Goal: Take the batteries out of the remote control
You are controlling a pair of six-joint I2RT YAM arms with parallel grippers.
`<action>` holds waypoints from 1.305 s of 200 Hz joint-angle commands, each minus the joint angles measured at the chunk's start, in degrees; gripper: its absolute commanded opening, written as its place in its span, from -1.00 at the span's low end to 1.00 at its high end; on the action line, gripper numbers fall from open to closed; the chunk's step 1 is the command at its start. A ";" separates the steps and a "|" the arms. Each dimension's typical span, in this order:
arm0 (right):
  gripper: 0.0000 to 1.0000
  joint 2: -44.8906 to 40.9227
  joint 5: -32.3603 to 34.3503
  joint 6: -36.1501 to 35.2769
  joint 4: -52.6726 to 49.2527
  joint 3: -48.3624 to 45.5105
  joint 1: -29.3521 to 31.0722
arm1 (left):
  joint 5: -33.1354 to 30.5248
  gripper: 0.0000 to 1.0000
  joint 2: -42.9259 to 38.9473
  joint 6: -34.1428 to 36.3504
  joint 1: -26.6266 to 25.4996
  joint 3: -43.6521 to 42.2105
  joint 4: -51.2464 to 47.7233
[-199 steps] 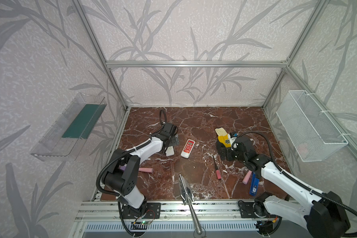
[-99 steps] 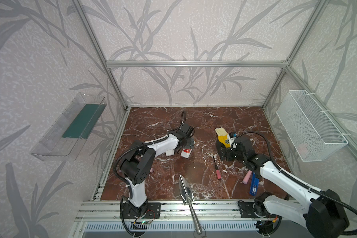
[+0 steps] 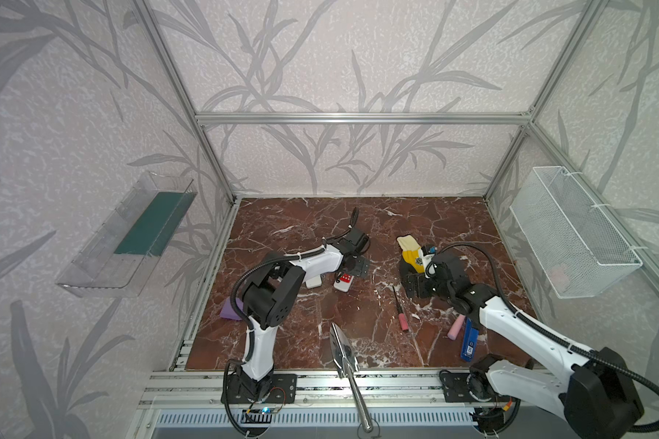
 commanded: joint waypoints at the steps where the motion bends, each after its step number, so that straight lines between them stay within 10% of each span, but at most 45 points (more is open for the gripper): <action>1: 0.99 0.00 -0.50 -0.29 -1.51 0.71 0.31 | -0.89 0.90 1.86 0.71 -0.19 2.39 -4.12; 89: 0.99 0.68 -1.67 0.31 -0.80 2.02 0.37 | -0.63 0.05 1.96 -0.39 -0.16 3.56 -4.94; 261: 0.73 9.22 -20.60 12.30 28.28 1.72 3.31 | 6.97 -0.12 -22.63 -27.88 0.11 -16.60 28.22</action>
